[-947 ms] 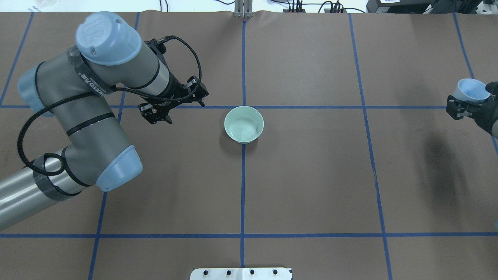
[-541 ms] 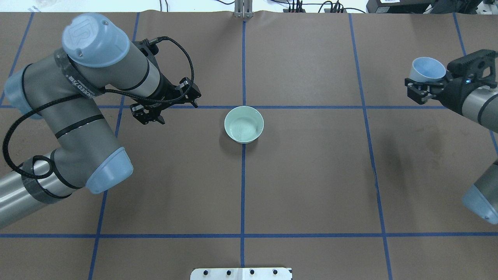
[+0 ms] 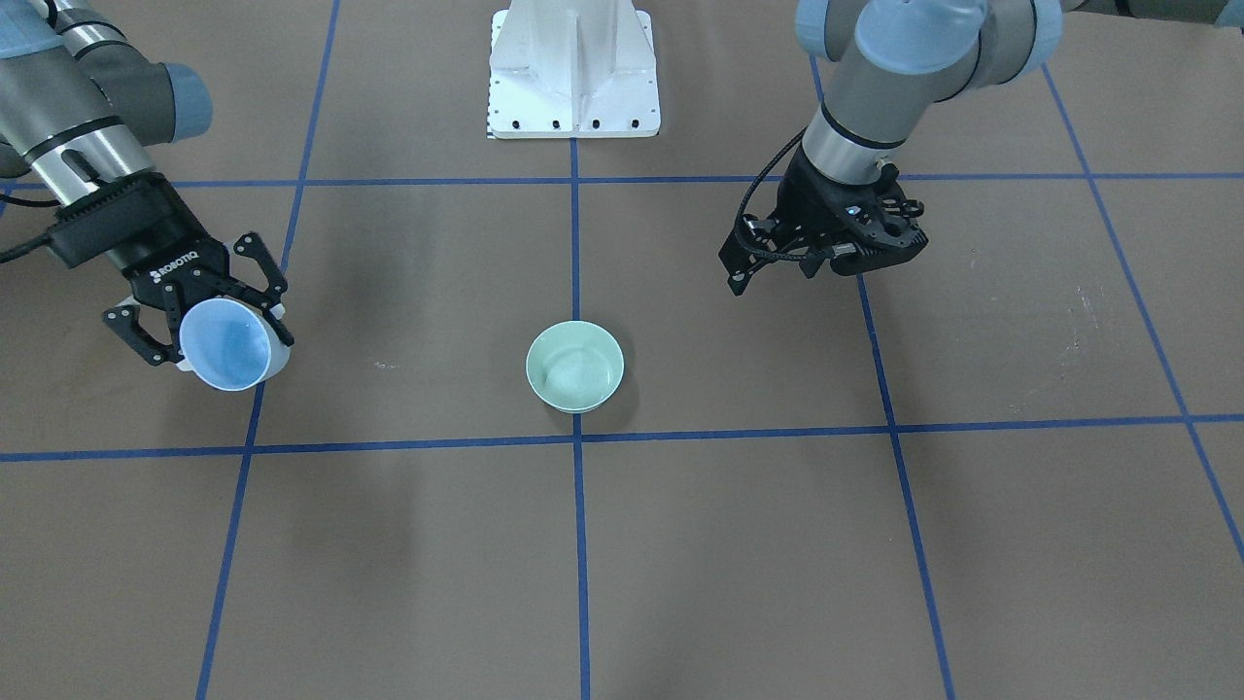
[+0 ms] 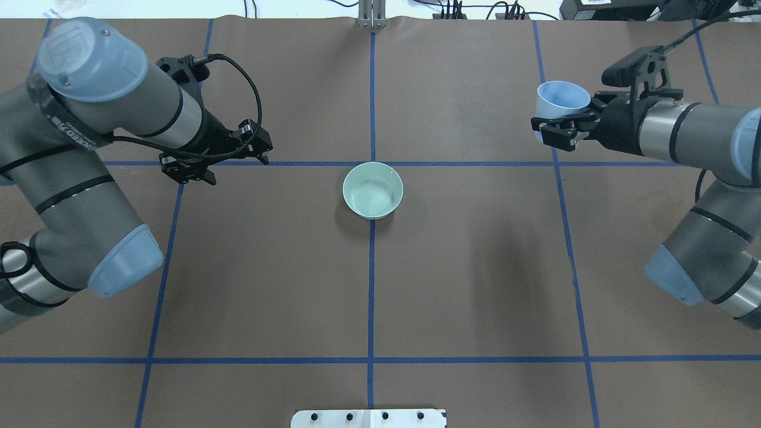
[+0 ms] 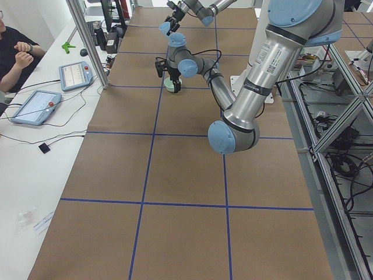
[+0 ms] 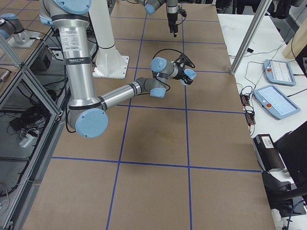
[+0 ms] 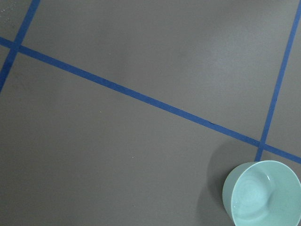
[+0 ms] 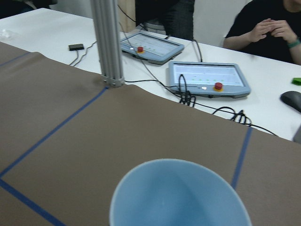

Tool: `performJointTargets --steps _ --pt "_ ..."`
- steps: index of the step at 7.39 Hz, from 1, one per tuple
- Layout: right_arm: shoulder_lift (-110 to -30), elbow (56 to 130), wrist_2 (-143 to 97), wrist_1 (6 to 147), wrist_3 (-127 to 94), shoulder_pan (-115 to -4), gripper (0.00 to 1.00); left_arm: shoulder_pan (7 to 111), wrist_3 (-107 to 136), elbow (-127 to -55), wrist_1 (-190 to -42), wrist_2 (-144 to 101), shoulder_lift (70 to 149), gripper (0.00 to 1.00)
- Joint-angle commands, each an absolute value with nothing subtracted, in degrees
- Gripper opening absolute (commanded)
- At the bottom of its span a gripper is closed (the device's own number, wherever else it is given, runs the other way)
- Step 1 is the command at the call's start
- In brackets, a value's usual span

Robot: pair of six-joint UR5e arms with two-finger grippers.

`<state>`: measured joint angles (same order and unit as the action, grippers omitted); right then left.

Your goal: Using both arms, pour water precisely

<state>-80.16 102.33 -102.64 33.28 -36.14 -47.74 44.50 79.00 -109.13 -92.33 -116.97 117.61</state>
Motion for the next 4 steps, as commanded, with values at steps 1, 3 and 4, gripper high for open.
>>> performJointTargets --steps 1,3,4 --pt "-78.66 102.39 -108.71 37.94 -33.51 -45.37 0.0 47.1 72.89 -109.95 -92.29 -117.16 114.71 1.0" --pt "-76.65 102.57 -108.37 41.03 -28.75 -41.59 0.0 49.56 66.92 -110.13 -92.37 -119.07 112.51 1.0" --pt "-74.47 102.39 -107.41 43.05 -27.61 -39.22 0.0 51.75 63.14 -110.13 -92.37 -121.18 111.02 1.0"
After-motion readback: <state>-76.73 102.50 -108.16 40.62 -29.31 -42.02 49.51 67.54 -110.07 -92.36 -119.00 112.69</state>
